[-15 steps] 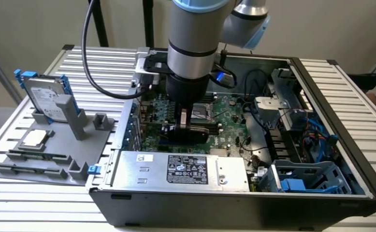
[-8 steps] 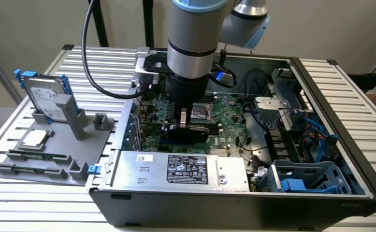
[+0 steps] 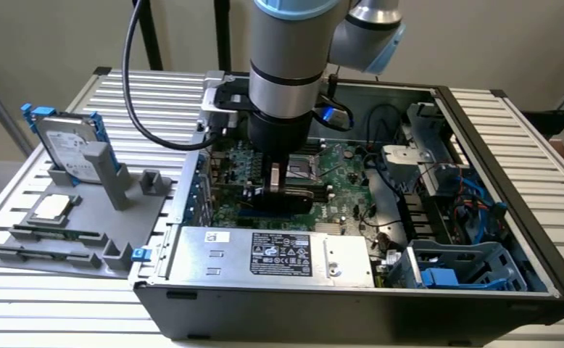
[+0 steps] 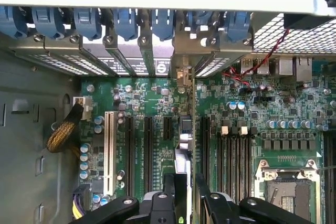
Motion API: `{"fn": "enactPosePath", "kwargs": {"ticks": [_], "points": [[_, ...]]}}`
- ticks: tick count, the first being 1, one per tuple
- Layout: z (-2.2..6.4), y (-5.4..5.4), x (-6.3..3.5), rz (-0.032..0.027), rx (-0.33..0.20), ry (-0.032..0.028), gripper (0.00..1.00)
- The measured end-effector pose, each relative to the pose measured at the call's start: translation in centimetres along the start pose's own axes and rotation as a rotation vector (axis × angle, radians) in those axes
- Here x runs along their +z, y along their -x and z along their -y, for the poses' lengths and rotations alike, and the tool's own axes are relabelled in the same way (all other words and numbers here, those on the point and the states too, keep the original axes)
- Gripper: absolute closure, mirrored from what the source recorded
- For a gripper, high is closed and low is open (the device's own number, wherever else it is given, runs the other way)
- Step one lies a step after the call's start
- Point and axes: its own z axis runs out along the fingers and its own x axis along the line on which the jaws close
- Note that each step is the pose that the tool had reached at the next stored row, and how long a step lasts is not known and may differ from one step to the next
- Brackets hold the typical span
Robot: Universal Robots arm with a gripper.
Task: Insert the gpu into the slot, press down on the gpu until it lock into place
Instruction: 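Insert the gpu into the slot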
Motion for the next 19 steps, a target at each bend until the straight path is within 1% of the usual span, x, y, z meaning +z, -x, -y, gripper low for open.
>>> {"fn": "enactPosePath", "kwargs": {"ticks": [11, 13, 19], "points": [[-0.08, -0.01, 0.25, 0.0014, -0.003, 0.0003, 0.74], [-0.07, -0.01, 0.35, 0.0029, -0.003, -0.0002, 0.74], [-0.07, -0.02, 0.51, 0.0046, -0.005, 0.0005, 0.74]]}}
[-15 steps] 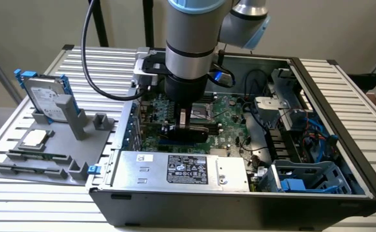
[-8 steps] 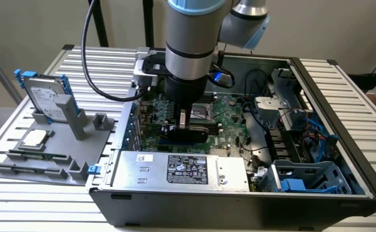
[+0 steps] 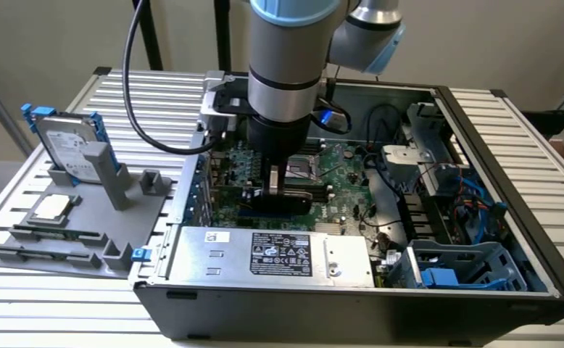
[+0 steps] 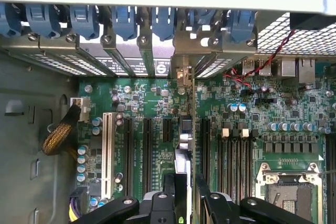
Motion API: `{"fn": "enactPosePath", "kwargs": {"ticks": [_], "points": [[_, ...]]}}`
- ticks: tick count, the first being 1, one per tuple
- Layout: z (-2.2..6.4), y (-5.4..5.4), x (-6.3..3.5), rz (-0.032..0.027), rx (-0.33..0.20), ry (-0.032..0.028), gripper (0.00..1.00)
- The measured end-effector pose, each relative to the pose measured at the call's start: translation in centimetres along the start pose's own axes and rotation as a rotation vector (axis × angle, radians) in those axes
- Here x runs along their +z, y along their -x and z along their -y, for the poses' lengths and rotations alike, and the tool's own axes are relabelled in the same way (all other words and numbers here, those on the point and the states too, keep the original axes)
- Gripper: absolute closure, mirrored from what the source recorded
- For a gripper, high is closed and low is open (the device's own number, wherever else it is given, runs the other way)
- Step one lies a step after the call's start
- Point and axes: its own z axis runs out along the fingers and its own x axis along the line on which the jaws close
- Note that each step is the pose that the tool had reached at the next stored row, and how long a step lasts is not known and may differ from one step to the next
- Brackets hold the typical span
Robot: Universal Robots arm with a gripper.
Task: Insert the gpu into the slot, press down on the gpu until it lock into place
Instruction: 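Insert the gpu into the slot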
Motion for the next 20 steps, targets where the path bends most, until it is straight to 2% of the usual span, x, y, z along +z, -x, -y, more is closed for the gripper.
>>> {"fn": "enactPosePath", "kwargs": {"ticks": [7, 16, 18, 19, 20], "points": [[0.01, -0.01, 0.25, 0.0049, -0.002, 0.0000, 0.74], [0.02, 0.00, 0.35, 0.0066, -0.005, 0.0000, 0.74], [0.02, 0.00, 0.34, 0.0065, -0.005, -0.0002, 0.73], [0.02, -0.01, 0.26, 0.0061, -0.005, 0.0000, 0.67], [0.01, 0.00, 0.12, 0.0061, -0.005, 0.0000, 0.67]]}}
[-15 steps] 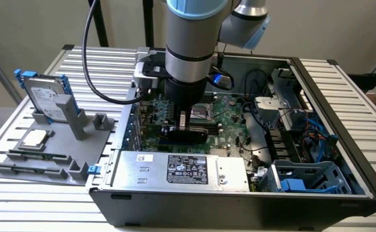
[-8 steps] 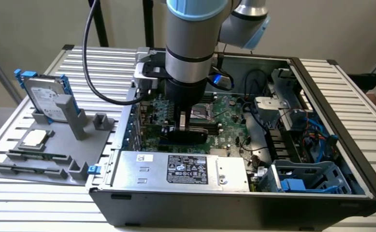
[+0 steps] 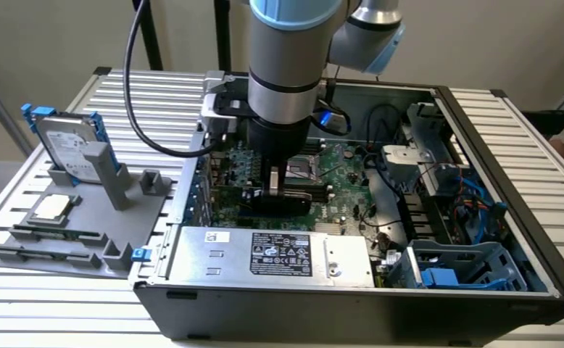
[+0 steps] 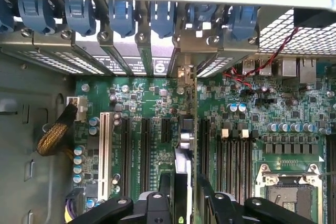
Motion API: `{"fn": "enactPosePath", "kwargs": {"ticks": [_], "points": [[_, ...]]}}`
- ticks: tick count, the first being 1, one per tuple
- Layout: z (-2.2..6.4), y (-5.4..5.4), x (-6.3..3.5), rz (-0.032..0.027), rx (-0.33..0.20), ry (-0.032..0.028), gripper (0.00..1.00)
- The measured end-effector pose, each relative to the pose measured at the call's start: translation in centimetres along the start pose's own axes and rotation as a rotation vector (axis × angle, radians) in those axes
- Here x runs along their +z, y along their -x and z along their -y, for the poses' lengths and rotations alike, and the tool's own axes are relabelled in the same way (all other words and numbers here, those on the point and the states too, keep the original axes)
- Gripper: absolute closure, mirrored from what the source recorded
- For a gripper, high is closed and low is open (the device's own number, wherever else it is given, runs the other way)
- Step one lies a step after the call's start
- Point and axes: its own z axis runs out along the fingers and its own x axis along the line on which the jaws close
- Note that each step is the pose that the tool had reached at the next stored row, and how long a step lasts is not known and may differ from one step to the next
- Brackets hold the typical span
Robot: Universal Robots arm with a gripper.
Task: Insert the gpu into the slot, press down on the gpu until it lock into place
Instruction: 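Insert the gpu into the slot, then press down on the gpu until it lock into place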
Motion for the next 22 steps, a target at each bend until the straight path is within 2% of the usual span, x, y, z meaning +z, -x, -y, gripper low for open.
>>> {"fn": "enactPosePath", "kwargs": {"ticks": [3, 8, 9, 10, 11, 12, 14, 22], "points": [[-0.03, 0.0, -0.79, -0.0001, 0.000, 0.0001, 0.67], [-0.18, 0.2, -2.78, -0.0002, 0.000, 0.0001, 0.67], [-0.23, 0.2, -3.04, -0.0001, 0.000, 0.0000, 0.69], [-0.29, 0.2, -3.21, -0.0002, 0.000, 0.0000, 0.75], [-0.36, 0.2, -3.28, -0.0001, 0.000, 0.0000, 0.82], [-0.44, 0.2, -3.29, 0.0000, 0.000, 0.0000, 0.82], [-0.48, 0.2, -3.29, 0.0001, 0.000, 0.0000, 0.89], [-0.49, 0.2, -3.29, -0.0001, 0.000, 0.0000, 0.89]]}}
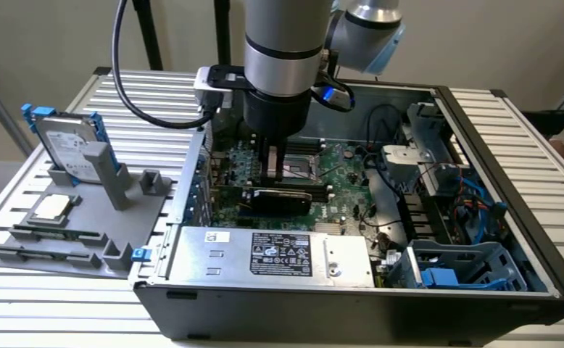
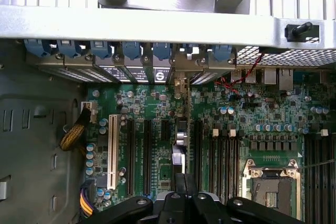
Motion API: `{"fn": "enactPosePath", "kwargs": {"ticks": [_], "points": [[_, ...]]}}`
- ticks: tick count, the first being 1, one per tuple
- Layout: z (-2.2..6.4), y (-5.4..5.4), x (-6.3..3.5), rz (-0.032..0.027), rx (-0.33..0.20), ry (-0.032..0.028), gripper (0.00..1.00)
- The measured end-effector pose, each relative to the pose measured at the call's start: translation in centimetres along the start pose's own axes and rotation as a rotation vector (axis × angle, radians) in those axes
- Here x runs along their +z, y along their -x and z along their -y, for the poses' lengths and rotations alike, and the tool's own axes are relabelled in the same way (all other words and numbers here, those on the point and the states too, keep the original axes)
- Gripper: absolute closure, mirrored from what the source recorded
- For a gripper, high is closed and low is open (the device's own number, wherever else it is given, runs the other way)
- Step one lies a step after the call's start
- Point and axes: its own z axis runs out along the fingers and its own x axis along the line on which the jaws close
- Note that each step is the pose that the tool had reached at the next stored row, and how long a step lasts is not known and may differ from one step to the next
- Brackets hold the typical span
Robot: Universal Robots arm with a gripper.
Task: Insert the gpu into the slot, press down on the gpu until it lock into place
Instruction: 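Press down on the gpu until it lock into place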
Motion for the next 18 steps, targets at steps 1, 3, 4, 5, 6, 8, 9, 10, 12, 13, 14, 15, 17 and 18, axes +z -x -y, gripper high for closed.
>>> {"fn": "enactPosePath", "kwargs": {"ticks": [1, 3, 4, 5, 6, 8, 9, 10, 12, 13, 14, 15, 17, 18], "points": [[0.00, 0.0, 0.00, 0.0000, 0.000, 0.0000, 0.89], [0.00, 0.0, 0.00, 0.0000, 0.000, 0.0000, 0.89], [0.00, 0.0, 0.00, 0.0000, 0.000, 0.0000, 0.89], [0.00, 0.0, 0.00, 0.0000, 0.000, 0.0000, 0.89], [0.00, 0.0, 0.00, 0.0000, 0.000, 0.0000, 0.89], [-0.01, 0.0, 0.01, -0.0002, 0.000, -0.0002, 0.89], [-0.06, 0.0, 0.08, -0.0001, 0.000, -0.0008, 0.89], [-0.09, 0.0, 0.20, -0.0001, 0.000, -0.0008, 0.89], [-0.19, 0.0, 0.53, 0.0000, 0.000, -0.0009, 0.89], [-0.28, 0.1, 0.67, -0.0002, 0.000, -0.0008, 0.89], [-0.33, 0.3, 0.78, -0.0002, 0.000, -0.0008, 0.89], [-0.36, 0.4, 0.87, 0.0001, 0.000, -0.0009, 0.89], [-0.37, 0.6, 0.96, 0.0001, 0.000, -0.0008, 0.89], [-0.36, 0.7, 1.00, 0.0003, 0.000, -0.0009, 0.89]]}}
